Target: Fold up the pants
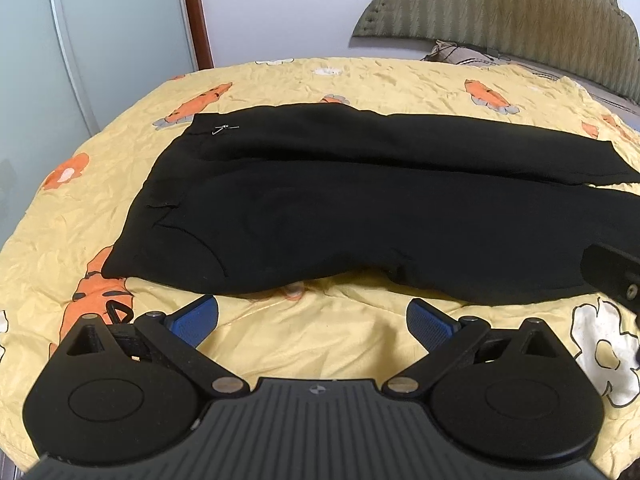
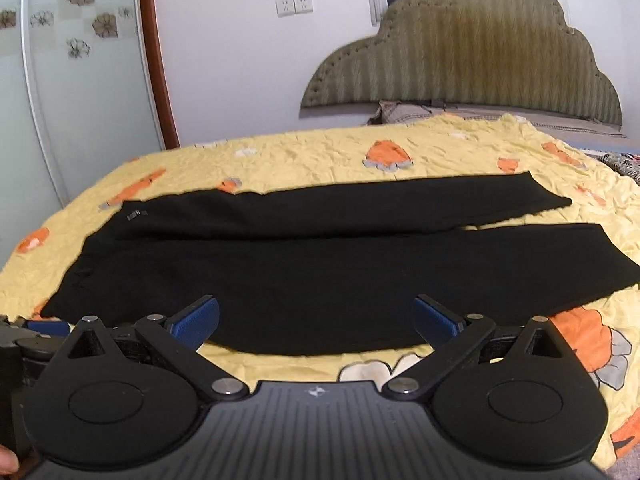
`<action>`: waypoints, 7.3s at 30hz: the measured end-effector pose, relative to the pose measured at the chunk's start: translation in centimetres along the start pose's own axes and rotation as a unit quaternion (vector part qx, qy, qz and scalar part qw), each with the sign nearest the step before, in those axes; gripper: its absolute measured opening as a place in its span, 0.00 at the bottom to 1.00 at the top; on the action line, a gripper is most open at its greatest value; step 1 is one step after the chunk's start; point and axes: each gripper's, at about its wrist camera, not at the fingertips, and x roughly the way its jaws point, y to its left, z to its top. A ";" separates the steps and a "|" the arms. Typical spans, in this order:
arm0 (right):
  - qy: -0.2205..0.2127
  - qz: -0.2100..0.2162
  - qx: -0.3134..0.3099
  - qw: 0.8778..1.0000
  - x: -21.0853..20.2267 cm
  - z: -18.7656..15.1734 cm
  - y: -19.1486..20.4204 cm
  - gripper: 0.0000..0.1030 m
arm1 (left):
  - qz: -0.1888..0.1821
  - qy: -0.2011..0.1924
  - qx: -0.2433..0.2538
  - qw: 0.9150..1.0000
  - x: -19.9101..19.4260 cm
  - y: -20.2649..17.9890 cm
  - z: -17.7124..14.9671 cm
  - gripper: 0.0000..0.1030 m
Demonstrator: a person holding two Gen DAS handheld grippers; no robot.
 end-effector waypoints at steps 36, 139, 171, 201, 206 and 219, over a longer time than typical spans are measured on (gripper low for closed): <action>0.031 -0.014 -0.009 0.999 1.1 -1.9 0.2 1.00 | -0.001 0.004 -0.002 1.000 0.3 -0.2 -0.4 0.99; -0.118 0.251 -0.506 0.816 21.3 10.1 17.7 0.10 | -0.152 0.135 -0.349 0.915 20.7 21.8 22.8 0.05; -0.046 0.296 -0.508 0.808 9.8 -2.8 17.0 0.11 | 0.003 0.078 -0.262 0.962 3.1 19.4 4.6 0.39; 0.064 0.156 0.316 0.934 15.1 2.4 -18.2 0.31 | -0.158 -0.070 0.368 0.913 6.1 -8.9 2.0 0.71; 0.040 0.139 0.307 0.941 14.0 2.5 -17.7 0.09 | -0.167 -0.080 0.355 0.916 6.8 -9.0 2.5 0.45; -0.004 0.112 0.276 0.955 8.2 1.7 -17.6 0.05 | -0.205 -0.092 0.342 0.912 3.4 -7.0 1.7 0.02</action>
